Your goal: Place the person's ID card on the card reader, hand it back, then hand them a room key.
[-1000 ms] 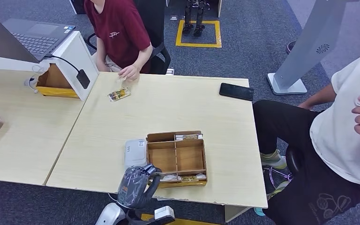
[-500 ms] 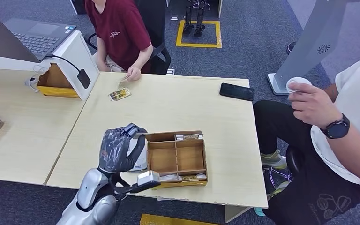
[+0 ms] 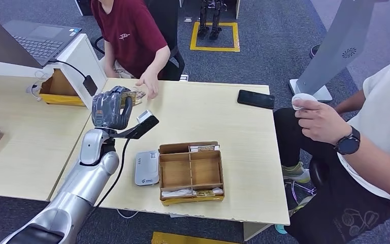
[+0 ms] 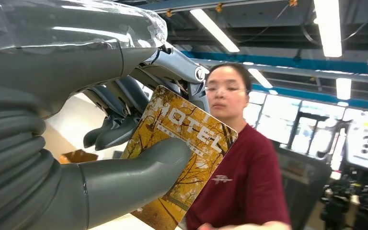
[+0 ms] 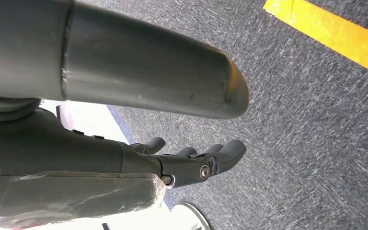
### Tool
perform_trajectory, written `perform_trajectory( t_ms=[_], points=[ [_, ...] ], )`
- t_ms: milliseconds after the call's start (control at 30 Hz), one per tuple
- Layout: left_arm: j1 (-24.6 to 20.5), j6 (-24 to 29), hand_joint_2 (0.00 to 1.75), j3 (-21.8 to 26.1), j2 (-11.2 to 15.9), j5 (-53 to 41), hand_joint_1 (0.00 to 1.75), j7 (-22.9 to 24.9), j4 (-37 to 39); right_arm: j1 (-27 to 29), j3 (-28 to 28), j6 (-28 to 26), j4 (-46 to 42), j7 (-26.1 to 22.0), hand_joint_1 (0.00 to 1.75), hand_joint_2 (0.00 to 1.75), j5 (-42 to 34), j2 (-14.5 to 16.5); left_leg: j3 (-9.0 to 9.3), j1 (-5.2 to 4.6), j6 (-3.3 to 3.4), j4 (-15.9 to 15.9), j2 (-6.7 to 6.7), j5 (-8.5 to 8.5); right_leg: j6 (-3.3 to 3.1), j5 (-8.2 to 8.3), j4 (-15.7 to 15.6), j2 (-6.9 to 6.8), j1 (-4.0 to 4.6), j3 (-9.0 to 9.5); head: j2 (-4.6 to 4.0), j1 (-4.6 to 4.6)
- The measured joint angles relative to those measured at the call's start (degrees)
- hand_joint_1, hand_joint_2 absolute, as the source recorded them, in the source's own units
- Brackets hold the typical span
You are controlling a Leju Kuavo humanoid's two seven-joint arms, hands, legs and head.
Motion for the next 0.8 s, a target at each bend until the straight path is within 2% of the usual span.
perform_trajectory(
  t_ms=[200,333,433,500,700,767,800],
  points=[
    [-0.77,1.23,1.75,2.15,0.0,0.27,1.47,-0.37,5.03,0.08,0.28,-0.07,0.0,0.01,0.0,0.0,0.01,-0.23,-0.05,0.0,0.0,0.0,0.0,0.0,0.0,0.0,0.0,-0.01,0.0,-0.04,0.0,0.0],
    [-0.82,1.44,1.75,2.87,-0.02,0.47,1.68,-1.15,6.5,0.06,0.31,-0.09,0.0,-0.02,0.0,0.0,-0.01,-0.23,-0.05,0.0,0.0,0.0,-0.01,0.0,0.0,0.0,0.0,-0.01,0.0,-0.04,0.0,0.0],
    [-0.92,1.43,1.75,3.05,-0.04,0.36,1.67,-1.39,7.06,0.04,0.31,-0.1,0.0,-0.08,0.0,0.0,-0.01,-0.23,-0.05,0.0,0.0,0.0,-0.01,0.0,0.0,0.0,0.0,-0.02,0.0,-0.04,0.0,0.0],
    [-0.98,1.43,1.75,3.14,-0.04,0.22,1.75,-1.43,7.28,0.03,0.31,-0.09,0.0,-0.08,0.0,0.0,-0.01,-0.23,-0.05,0.0,0.0,0.0,-0.01,0.0,0.0,0.0,0.0,-0.02,0.0,-0.04,0.0,0.0],
    [-1.02,1.43,1.75,3.19,-0.04,0.18,1.72,-1.44,7.56,0.03,0.31,-0.09,0.0,0.01,0.0,0.0,-0.01,-0.23,-0.06,0.0,0.0,0.0,-0.01,0.0,0.0,0.0,0.0,-0.01,0.0,-0.04,0.0,0.0],
    [-1.02,1.43,1.75,3.23,-0.04,0.18,0.85,-1.46,7.61,0.03,0.31,-0.09,0.0,0.06,0.0,0.0,-0.01,-0.24,-0.06,0.0,0.01,0.0,0.0,0.0,0.0,0.0,0.0,-0.01,0.0,-0.05,0.0,0.0],
    [-1.02,1.44,1.75,3.24,-0.04,0.18,0.55,-1.47,7.63,0.04,0.31,-0.09,0.0,0.08,0.0,0.0,-0.01,-0.24,-0.06,0.0,0.01,0.0,0.0,0.0,0.0,0.0,0.0,-0.01,0.0,-0.05,0.0,0.0]
  ],
)
